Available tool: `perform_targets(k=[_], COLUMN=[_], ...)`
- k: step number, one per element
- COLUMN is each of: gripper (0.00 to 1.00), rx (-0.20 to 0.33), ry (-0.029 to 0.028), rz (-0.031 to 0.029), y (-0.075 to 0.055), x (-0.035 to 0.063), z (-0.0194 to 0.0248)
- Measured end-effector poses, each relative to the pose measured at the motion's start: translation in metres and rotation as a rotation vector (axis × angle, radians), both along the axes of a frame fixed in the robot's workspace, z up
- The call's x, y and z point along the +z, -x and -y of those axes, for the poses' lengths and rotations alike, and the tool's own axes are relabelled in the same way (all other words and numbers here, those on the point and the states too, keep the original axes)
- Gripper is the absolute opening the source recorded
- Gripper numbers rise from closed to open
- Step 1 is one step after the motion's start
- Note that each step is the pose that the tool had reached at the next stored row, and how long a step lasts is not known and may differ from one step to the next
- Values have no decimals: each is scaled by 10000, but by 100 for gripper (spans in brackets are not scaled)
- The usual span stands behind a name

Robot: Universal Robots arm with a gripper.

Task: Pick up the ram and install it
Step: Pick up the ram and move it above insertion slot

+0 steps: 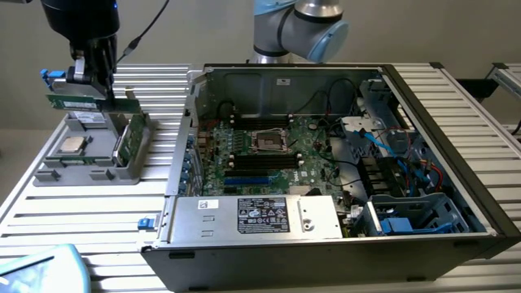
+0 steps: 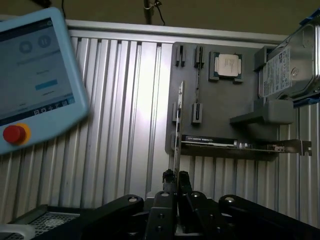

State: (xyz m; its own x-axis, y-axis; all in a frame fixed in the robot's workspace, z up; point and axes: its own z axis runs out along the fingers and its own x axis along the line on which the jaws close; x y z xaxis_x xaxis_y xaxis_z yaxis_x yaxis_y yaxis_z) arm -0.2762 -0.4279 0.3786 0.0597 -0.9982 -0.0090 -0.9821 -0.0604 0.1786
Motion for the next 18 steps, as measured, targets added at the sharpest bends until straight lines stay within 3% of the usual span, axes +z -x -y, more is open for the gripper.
perform_targets(k=[13,18], gripper=[13,13], rx=[39,106], ry=[-9,-68], rz=[0,1], y=[-411,-597], x=[40,89], z=[0,2])
